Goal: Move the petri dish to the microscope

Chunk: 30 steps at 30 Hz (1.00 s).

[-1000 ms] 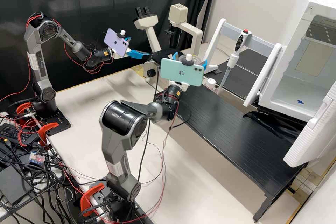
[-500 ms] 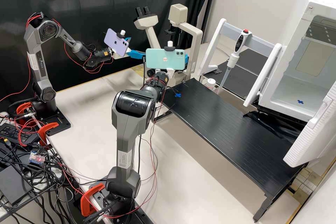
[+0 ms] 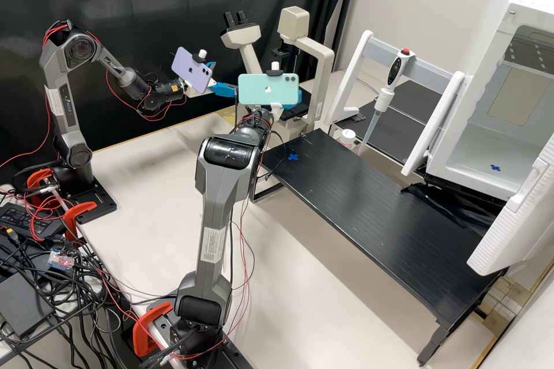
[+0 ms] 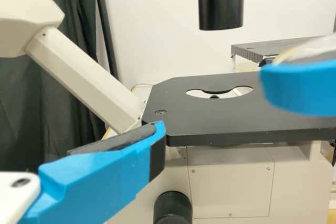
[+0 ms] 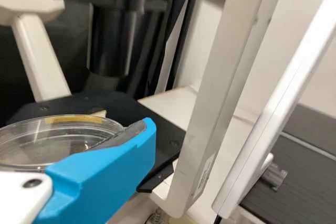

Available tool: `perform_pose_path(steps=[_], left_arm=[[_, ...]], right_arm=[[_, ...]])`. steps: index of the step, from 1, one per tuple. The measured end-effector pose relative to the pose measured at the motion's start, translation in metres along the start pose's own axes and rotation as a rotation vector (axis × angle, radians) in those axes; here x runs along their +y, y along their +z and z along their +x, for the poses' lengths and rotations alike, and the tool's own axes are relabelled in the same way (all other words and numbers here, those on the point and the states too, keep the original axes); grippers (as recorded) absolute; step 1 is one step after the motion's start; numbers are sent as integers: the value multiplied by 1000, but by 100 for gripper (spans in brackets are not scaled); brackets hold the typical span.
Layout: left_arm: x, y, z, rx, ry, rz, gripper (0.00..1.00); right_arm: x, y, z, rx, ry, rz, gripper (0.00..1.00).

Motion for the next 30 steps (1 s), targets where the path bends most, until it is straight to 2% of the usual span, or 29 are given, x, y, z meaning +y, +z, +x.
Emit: perform_pose_path(steps=[2, 8, 14, 19, 22, 30], left_arm=[[0, 0, 0, 0, 0, 0, 100], [0, 0, 0, 0, 0, 0, 100], [0, 0, 0, 0, 0, 0, 100], [0, 0, 0, 0, 0, 0, 100], [0, 0, 0, 0, 0, 0, 100], [0, 0, 0, 0, 0, 0, 100]], right_arm=[[1, 5, 10, -16, -7, 5, 0], [3, 17, 34, -48, -18, 85, 0], [0, 18, 47, -60, -47, 107, 0], [-7, 12, 56, -56, -47, 151, 0], [-11, 7, 59, -53, -47, 159, 0], [-19, -4, 70, -62, -33, 123, 0]])
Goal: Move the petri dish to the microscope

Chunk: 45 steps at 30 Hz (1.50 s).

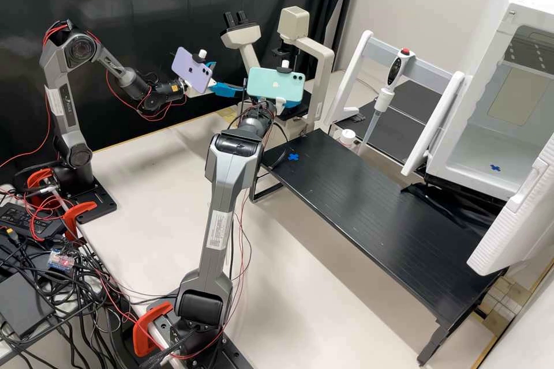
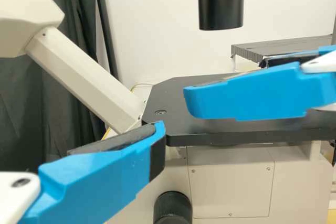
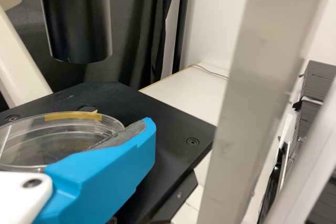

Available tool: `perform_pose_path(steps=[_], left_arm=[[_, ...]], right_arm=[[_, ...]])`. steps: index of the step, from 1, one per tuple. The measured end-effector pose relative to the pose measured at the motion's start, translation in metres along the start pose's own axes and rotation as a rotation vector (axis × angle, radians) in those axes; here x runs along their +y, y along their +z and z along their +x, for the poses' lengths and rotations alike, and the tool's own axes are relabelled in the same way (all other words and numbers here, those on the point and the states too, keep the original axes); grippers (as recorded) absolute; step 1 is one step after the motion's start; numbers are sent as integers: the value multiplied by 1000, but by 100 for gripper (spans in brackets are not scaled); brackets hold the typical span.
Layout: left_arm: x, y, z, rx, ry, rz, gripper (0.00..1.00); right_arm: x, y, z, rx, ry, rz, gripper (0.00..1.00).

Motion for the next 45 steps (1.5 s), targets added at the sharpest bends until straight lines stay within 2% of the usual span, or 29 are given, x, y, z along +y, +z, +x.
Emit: perform_pose_path(steps=[5, 8, 16, 23, 24, 31, 36, 45], left_arm=[[0, 0, 0, 0, 0, 0, 100], [0, 0, 0, 0, 0, 0, 100], [0, 0, 0, 0, 0, 0, 100], [0, 0, 0, 0, 0, 0, 100], [0, 0, 0, 0, 0, 0, 100], [0, 0, 0, 0, 0, 0, 100], [0, 0, 0, 0, 0, 0, 100], [0, 0, 0, 0, 0, 0, 100]], right_arm=[[-4, 1, 12, -26, 17, -45, 0], [-5, 3, 18, -42, 20, -54, 0], [-16, 13, 29, -85, 4, -34, 0], [-16, 10, 30, -73, -8, -33, 0], [-16, 10, 30, -66, -17, -34, 100], [-22, 5, 30, -9, -74, -55, 100], [-23, 2, 30, 19, -90, -36, 100], [-26, 0, 29, 42, -118, -39, 100]])
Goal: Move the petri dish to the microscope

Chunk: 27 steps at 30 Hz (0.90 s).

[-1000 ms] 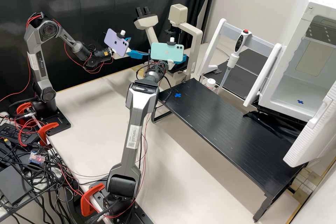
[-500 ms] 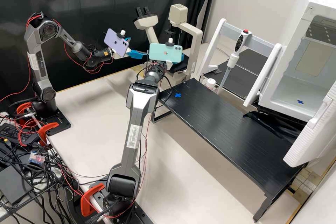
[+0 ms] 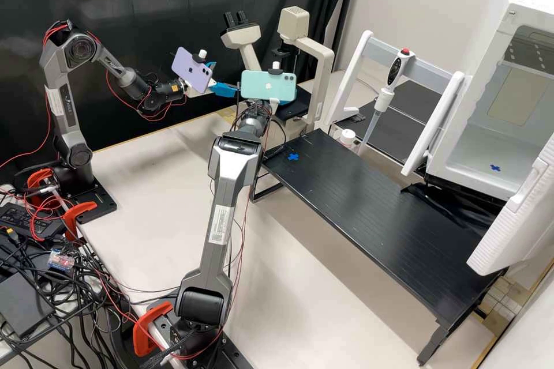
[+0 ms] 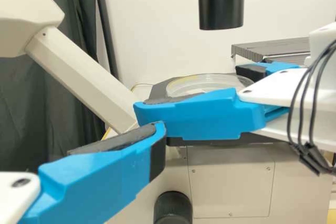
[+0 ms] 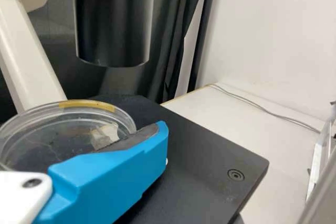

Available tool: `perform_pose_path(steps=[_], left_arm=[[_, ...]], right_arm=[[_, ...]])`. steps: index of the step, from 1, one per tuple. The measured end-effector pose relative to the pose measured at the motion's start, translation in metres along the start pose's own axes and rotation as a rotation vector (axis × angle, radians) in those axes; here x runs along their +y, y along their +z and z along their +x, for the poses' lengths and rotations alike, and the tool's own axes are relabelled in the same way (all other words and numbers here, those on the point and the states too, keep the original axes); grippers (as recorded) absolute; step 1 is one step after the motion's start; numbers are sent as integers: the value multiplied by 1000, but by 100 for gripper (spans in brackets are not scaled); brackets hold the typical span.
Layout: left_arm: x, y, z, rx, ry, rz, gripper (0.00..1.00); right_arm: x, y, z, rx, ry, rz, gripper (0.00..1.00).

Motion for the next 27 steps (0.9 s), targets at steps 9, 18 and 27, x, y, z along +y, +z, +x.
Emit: perform_pose_path(steps=[9, 18, 27], left_arm=[[0, 0, 0, 0, 0, 0, 100], [0, 2, 0, -17, 2, 13, 100], [1, 2, 0, -17, 6, 13, 100]], right_arm=[[-4, 9, -2, -24, -8, 19, 100], [2, 8, -34, -26, 22, 29, 100], [8, -8, -104, 51, 120, -25, 100]])
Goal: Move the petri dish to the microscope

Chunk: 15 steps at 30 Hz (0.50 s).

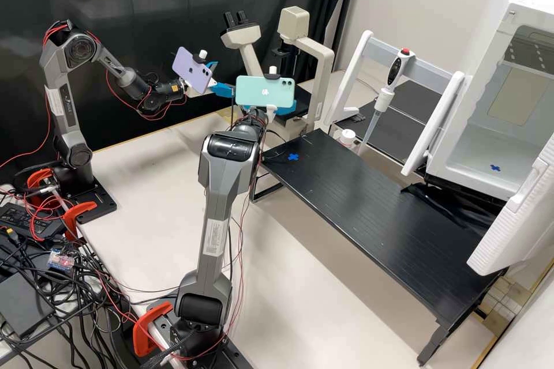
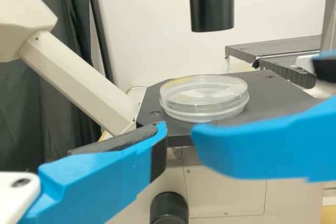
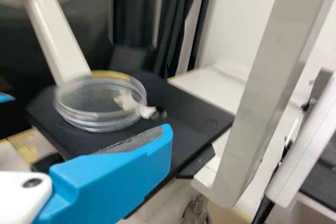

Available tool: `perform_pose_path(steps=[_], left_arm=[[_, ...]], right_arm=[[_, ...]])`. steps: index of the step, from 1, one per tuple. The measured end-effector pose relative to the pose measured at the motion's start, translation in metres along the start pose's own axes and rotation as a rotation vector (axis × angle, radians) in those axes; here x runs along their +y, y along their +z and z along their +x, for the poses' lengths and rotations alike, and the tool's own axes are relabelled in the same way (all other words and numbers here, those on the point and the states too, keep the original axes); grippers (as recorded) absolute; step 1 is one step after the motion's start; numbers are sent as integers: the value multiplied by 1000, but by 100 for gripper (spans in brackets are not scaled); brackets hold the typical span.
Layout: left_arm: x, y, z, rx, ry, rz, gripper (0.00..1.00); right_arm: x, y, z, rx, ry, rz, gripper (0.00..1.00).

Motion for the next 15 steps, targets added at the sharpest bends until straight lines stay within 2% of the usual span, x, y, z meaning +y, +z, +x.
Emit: perform_pose_path(steps=[2, 9, 13, 15], left_arm=[[0, 0, 0, 0, 0, 0, 100], [0, 0, 0, 0, 0, 0, 100], [0, 0, 0, 0, 0, 0, 100], [0, 0, 0, 0, 0, 0, 100]], right_arm=[[4, 0, -19, 25, 45, -18, 100], [16, 4, -73, 85, 181, -40, 100], [24, 15, -109, 95, 288, -40, 100], [29, 23, -129, 70, 383, -41, 100]])
